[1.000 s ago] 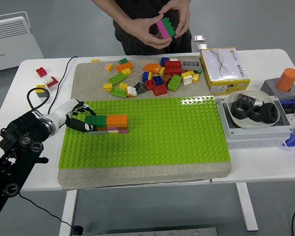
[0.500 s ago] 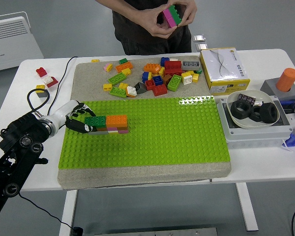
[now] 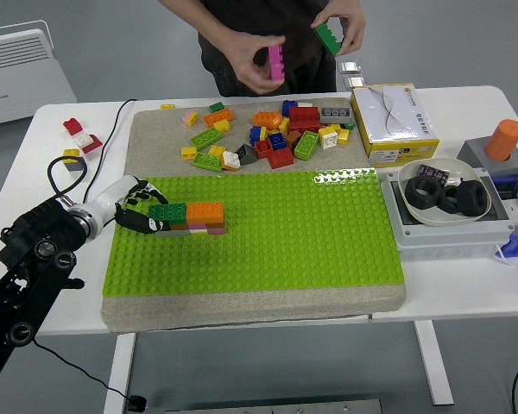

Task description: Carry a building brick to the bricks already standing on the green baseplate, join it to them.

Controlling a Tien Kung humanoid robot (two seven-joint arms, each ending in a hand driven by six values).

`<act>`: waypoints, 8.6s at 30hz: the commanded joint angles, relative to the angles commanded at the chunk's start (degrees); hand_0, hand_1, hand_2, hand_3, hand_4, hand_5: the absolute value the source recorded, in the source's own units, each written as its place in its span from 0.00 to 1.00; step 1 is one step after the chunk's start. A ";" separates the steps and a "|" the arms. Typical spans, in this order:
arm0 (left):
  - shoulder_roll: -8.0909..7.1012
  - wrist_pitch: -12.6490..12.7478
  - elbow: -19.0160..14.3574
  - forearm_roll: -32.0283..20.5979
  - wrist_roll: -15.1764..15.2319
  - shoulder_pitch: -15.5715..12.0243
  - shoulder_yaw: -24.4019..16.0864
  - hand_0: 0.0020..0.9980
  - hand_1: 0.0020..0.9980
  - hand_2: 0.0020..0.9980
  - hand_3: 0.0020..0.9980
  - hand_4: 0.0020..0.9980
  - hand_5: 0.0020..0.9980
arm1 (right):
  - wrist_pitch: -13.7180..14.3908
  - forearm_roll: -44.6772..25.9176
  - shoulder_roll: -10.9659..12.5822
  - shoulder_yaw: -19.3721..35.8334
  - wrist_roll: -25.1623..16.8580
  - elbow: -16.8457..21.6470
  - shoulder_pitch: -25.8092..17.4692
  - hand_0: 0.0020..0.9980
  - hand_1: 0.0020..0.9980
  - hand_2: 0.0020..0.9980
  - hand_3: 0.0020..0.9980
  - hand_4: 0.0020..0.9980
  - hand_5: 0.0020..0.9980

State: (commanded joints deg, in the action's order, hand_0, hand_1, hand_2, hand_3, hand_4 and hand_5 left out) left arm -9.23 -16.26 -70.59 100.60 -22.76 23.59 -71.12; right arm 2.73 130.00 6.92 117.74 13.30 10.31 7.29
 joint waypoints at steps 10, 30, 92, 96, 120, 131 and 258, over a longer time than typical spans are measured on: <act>0.02 -0.15 0.09 -0.06 0.29 -0.03 0.12 0.88 0.89 0.84 0.56 0.52 0.00 | 0.01 0.00 0.02 -0.22 0.04 0.00 -0.04 0.72 0.66 0.71 0.76 0.87 1.00; -0.02 -1.65 0.13 -0.21 0.26 0.02 0.12 0.88 0.89 0.85 0.58 0.56 0.00 | -0.02 0.00 0.00 0.22 -0.03 0.00 0.11 0.72 0.66 0.71 0.76 0.87 1.00; 0.89 2.32 2.44 0.81 3.32 0.84 1.29 0.88 0.91 0.89 0.74 0.97 0.16 | -0.04 0.00 -0.11 -0.84 0.07 0.00 0.09 0.73 0.66 0.71 0.76 0.87 1.00; 0.81 2.40 2.20 0.94 3.57 0.71 1.22 0.88 0.91 0.89 0.73 0.96 0.16 | -0.02 0.00 -0.11 -0.94 0.08 0.00 0.02 0.73 0.66 0.71 0.76 0.87 1.00; -3.74 18.00 -22.41 22.17 7.22 -13.53 3.61 1.00 0.96 0.94 0.69 0.92 1.00 | -0.01 0.00 0.02 0.17 -0.13 0.00 -0.63 0.73 0.66 0.71 0.76 0.87 1.00; -2.22 24.54 -19.37 27.98 6.53 -15.75 7.72 1.00 0.99 0.99 0.70 0.86 1.00 | 0.01 0.00 0.01 0.58 -0.14 0.00 -0.70 0.73 0.66 0.71 0.76 0.87 1.00; -2.29 25.74 -17.98 -53.58 36.22 -18.30 -9.93 0.62 0.32 0.39 0.79 0.92 0.78 | 2.01 -28.95 -6.90 -31.77 -1.40 0.00 -2.33 0.70 0.67 0.75 0.77 0.87 1.00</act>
State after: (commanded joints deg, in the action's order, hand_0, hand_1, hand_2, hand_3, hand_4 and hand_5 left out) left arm -11.52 9.48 -88.58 47.02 13.46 5.29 -81.05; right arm 4.74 101.05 0.02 85.97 11.90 10.31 4.96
